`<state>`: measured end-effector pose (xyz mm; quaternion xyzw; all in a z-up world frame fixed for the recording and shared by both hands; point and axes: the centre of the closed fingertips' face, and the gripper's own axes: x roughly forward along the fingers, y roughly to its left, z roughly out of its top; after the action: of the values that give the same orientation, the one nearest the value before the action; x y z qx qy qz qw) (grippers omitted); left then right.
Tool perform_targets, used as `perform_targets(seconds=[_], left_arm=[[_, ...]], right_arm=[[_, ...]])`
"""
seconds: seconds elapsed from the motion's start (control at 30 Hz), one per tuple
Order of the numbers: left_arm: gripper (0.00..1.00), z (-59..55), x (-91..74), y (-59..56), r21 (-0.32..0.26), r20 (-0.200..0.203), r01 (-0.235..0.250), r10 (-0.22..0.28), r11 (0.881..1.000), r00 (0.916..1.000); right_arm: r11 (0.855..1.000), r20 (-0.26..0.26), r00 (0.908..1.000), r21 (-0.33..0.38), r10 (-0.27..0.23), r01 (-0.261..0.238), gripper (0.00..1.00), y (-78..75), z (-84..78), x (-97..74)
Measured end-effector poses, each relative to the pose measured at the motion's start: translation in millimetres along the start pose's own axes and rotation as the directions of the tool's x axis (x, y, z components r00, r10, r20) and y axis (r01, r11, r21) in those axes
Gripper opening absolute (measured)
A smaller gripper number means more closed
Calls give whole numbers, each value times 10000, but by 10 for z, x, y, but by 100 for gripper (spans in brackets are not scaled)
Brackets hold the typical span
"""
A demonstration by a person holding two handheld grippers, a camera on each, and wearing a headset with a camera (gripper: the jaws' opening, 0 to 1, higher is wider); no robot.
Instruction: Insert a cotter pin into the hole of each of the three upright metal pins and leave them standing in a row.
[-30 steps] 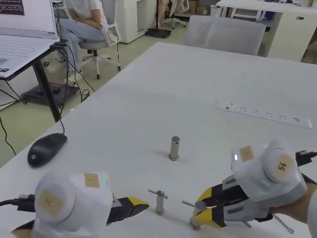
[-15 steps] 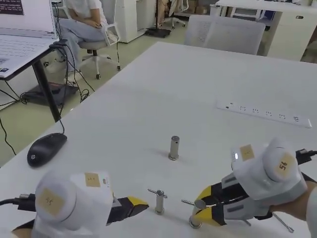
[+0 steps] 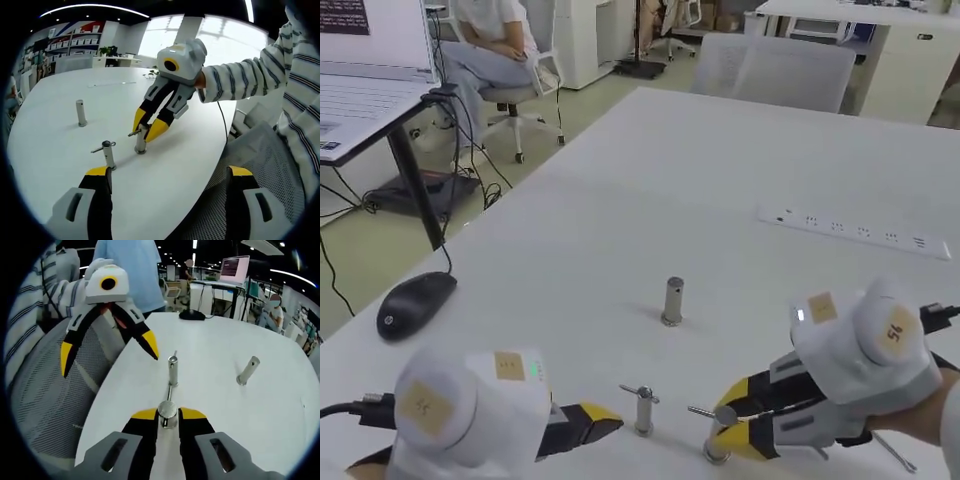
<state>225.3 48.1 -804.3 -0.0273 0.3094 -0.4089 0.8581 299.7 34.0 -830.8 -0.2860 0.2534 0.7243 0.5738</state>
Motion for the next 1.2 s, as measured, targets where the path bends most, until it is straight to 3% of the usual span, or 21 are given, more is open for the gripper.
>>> perform_targets(seconds=[0.27,0.37,0.73,1.0,1.2], left_arm=[[95,-1,-19,1,-36,27,-23,23,10000,10000],[95,0,-21,-7,-17,24,15,-15,10000,10000],[95,17,-28,-32,19,61,80,-80,10000,9999],[95,6,-29,-39,6,71,85,-85,10000,9999],[94,-1,-26,-31,-48,86,59,-59,10000,9999]], right_arm=[[9998,107,9999,198,23,-26,20,0,29,0],[9975,192,9997,675,178,-191,22,25,50,-6],[9966,507,9986,820,-153,111,28,-66,173,-93],[9905,868,9938,1246,-699,588,30,-284,303,-193],[9745,987,9849,1880,-1425,1221,31,-508,363,-207]])
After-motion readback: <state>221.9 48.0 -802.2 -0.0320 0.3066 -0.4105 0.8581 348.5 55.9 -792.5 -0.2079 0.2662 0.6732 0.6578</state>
